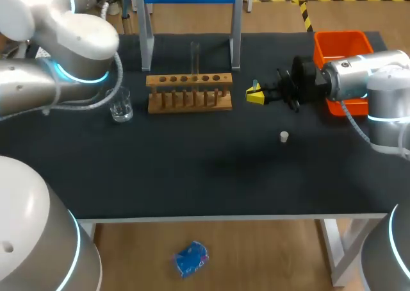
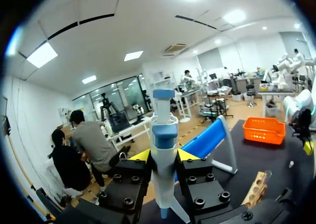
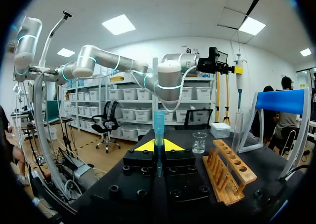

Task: Invert the test tube, pick up the pipette, mount the tip to pipette, aspirate from beaker and dispense into the tube, eject the tip, return the pipette, and cap with the stopper.

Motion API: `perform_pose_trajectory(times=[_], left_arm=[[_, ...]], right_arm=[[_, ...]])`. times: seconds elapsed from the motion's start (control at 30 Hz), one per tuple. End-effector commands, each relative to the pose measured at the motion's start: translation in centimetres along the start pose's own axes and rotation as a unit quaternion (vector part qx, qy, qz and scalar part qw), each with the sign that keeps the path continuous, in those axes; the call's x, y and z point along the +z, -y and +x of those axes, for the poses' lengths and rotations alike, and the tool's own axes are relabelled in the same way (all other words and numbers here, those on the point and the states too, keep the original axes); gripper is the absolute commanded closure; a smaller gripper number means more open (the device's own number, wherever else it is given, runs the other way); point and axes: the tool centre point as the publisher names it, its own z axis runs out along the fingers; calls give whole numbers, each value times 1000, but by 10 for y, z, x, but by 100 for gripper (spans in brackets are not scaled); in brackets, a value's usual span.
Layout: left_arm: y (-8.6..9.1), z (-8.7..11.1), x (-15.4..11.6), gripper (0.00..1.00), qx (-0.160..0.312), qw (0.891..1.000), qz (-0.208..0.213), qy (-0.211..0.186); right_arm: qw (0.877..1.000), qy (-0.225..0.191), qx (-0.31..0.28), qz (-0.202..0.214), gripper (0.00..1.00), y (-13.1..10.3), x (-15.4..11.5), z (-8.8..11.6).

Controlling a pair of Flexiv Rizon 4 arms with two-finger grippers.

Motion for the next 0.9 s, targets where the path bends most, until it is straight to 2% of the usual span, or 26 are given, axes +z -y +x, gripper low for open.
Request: perform_pose_trajectory(times=[0.03, 0.4, 0.43, 0.5, 0.6, 0.73, 0.9], left_arm=[[-4, -6, -3, 100, 9, 962, 12, -274], [-4, -6, -3, 100, 9, 962, 12, -274], [-2, -9, -7, 100, 14, 960, 21, -279], [4, -10, -17, 100, 35, 948, 44, -313], [7, -10, -35, 100, 47, 942, 59, -327], [10, 1, -56, 100, 64, 932, 72, -350], [5, 17, -75, 100, 63, 923, 79, -371]], right_arm=[[1000, 0, 0, 1, 100, -1, -1, 0], [1000, 0, 0, 1, 100, -1, -1, 0], [1000, 0, 0, 1, 100, -1, -1, 0], [1000, 0, 0, 1, 100, -1, -1, 0], [1000, 0, 0, 1, 100, -1, -1, 0], [1000, 0, 0, 1, 100, -1, -1, 0], [1000, 0, 0, 1, 100, -1, -1, 0]])
